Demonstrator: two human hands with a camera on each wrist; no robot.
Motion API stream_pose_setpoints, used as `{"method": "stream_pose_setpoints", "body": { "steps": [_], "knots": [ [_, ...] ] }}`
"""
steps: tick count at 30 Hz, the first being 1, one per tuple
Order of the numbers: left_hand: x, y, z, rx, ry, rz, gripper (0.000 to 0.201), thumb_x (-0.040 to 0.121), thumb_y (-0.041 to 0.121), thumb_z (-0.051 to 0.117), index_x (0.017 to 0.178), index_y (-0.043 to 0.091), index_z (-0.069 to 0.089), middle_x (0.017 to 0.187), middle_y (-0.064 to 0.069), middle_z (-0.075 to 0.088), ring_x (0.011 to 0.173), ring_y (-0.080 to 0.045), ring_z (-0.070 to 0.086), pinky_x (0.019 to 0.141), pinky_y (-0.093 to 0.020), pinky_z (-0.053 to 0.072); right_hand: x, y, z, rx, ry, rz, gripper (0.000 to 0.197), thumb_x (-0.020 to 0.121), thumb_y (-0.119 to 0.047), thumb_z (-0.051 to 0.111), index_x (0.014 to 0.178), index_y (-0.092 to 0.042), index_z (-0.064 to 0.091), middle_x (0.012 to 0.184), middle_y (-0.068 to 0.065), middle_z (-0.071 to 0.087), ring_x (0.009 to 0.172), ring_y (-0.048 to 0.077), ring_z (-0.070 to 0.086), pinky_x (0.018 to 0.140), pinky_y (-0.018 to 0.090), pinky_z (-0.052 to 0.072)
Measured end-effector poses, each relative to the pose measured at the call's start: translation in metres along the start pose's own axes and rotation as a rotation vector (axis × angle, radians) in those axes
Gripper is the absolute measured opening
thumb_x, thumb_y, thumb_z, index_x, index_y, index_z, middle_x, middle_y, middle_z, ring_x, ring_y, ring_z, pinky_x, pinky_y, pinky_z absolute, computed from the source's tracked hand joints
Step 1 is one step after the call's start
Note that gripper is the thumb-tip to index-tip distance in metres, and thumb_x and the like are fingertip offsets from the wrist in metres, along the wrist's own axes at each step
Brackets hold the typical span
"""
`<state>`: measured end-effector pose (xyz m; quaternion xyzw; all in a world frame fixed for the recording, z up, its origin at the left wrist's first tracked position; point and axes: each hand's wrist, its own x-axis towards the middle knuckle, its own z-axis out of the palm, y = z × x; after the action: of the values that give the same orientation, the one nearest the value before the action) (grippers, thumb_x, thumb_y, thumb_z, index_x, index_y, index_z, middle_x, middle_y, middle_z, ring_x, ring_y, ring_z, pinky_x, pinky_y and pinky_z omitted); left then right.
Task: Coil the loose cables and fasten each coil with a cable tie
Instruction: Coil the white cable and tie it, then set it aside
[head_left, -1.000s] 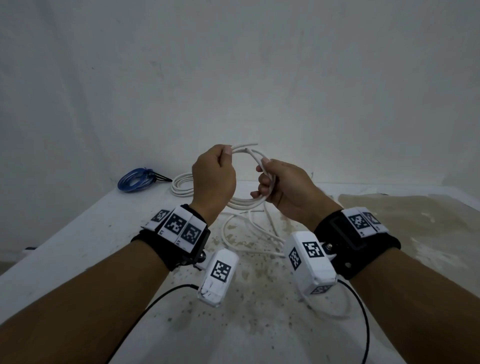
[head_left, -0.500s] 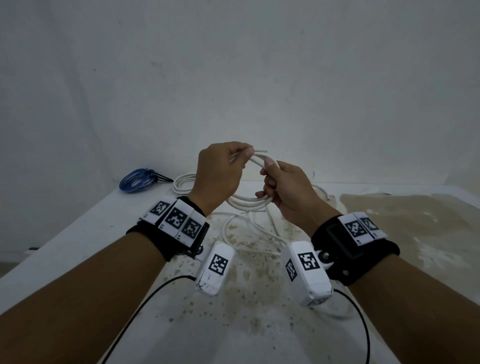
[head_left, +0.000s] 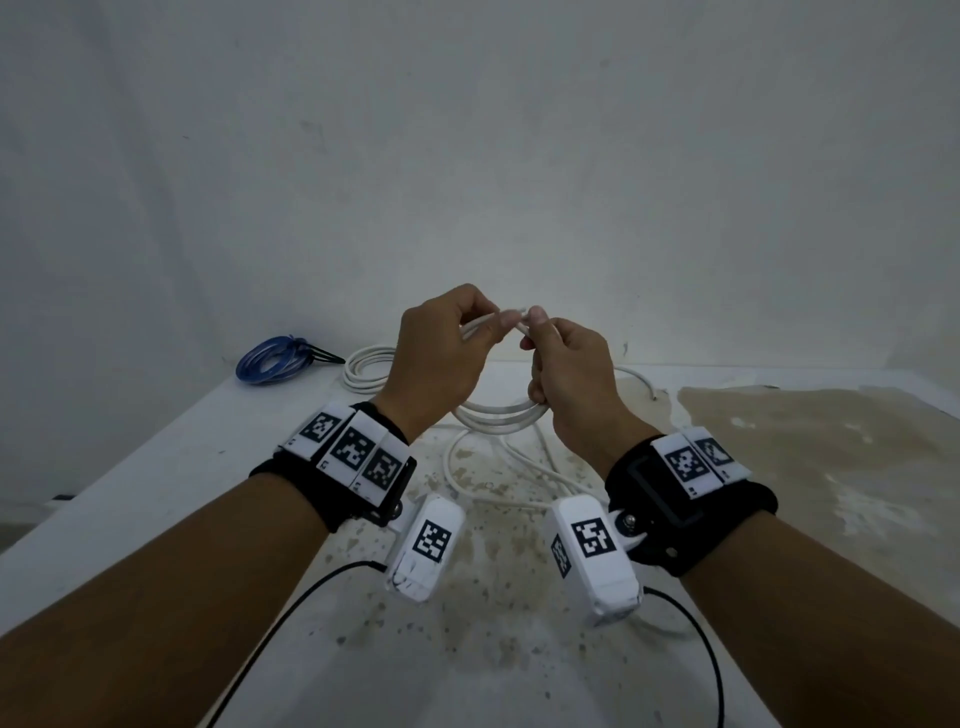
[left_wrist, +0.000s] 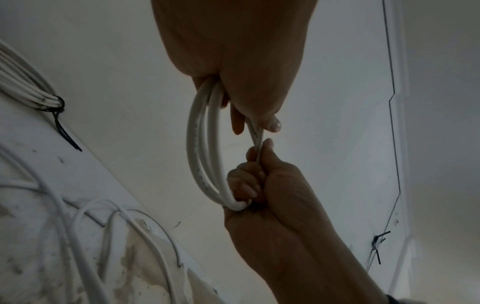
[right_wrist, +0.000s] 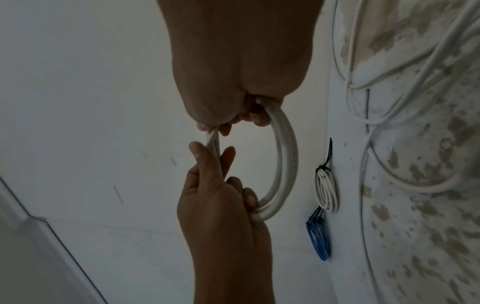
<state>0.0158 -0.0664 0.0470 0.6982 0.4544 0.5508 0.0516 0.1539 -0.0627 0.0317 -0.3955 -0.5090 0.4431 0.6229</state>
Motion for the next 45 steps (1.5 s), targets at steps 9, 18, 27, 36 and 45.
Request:
{"method": "stream_pose_setpoints", "body": {
  "steps": [9, 18, 27, 36, 45],
  "knots": [
    [0.005, 0.005, 0.003, 0.05, -0.007, 0.021, 0.028, 0.09, 0.038, 0.068, 0.076, 0.014, 0.065, 0.063, 0.007, 0.065, 0.063, -0.009, 0.061, 0.061, -0.026, 0.048, 0.003, -0.017, -0.007, 0.072, -0.104, 0.248, 0.046, 0.101, -0.05, 0.047, 0.088, -0.01, 0.066, 0.051, -0.002, 0.039, 0.041, 0.013, 0.032, 0.046, 0.025, 0.035],
    [0.002, 0.005, 0.008, 0.043, -0.014, 0.049, 0.022, 0.094, 0.032, 0.064, 0.081, 0.015, 0.067, 0.067, 0.008, 0.066, 0.065, -0.008, 0.063, 0.061, -0.028, 0.052, 0.01, -0.02, -0.009, 0.088, -0.135, 0.266, 0.023, 0.095, -0.02, 0.054, 0.078, -0.009, 0.065, 0.055, 0.0, 0.034, 0.042, 0.012, 0.025, 0.042, 0.024, 0.027],
    [0.014, 0.002, 0.008, -0.094, 0.329, -0.159, 0.025, 0.095, 0.032, 0.06, 0.077, 0.016, 0.068, 0.063, 0.01, 0.064, 0.064, -0.005, 0.059, 0.066, -0.024, 0.045, -0.001, -0.009, -0.014, 0.567, -0.317, 0.319, 0.051, 0.108, -0.037, 0.028, 0.114, 0.0, 0.063, 0.07, 0.007, 0.053, 0.06, 0.019, 0.051, 0.088, 0.043, 0.053],
    [0.02, 0.011, 0.009, -0.154, 0.353, -0.326, 0.026, 0.098, 0.035, 0.054, 0.084, 0.018, 0.069, 0.067, 0.008, 0.067, 0.069, -0.007, 0.062, 0.075, -0.029, 0.049, -0.011, 0.0, 0.004, 0.619, -0.235, 0.162, 0.029, 0.108, -0.02, 0.034, 0.102, -0.004, 0.057, 0.062, 0.004, 0.053, 0.054, 0.016, 0.051, 0.066, 0.034, 0.057],
    [0.01, 0.005, 0.008, -0.068, 0.342, -0.263, 0.027, 0.098, 0.034, 0.053, 0.083, 0.015, 0.063, 0.068, 0.007, 0.062, 0.061, -0.005, 0.054, 0.062, -0.025, 0.039, -0.008, 0.003, -0.005, 0.152, -0.243, -0.003, 0.014, 0.103, -0.013, 0.049, 0.103, -0.001, 0.056, 0.069, 0.01, 0.061, 0.059, 0.021, 0.062, 0.069, 0.04, 0.06]
  ]
}}
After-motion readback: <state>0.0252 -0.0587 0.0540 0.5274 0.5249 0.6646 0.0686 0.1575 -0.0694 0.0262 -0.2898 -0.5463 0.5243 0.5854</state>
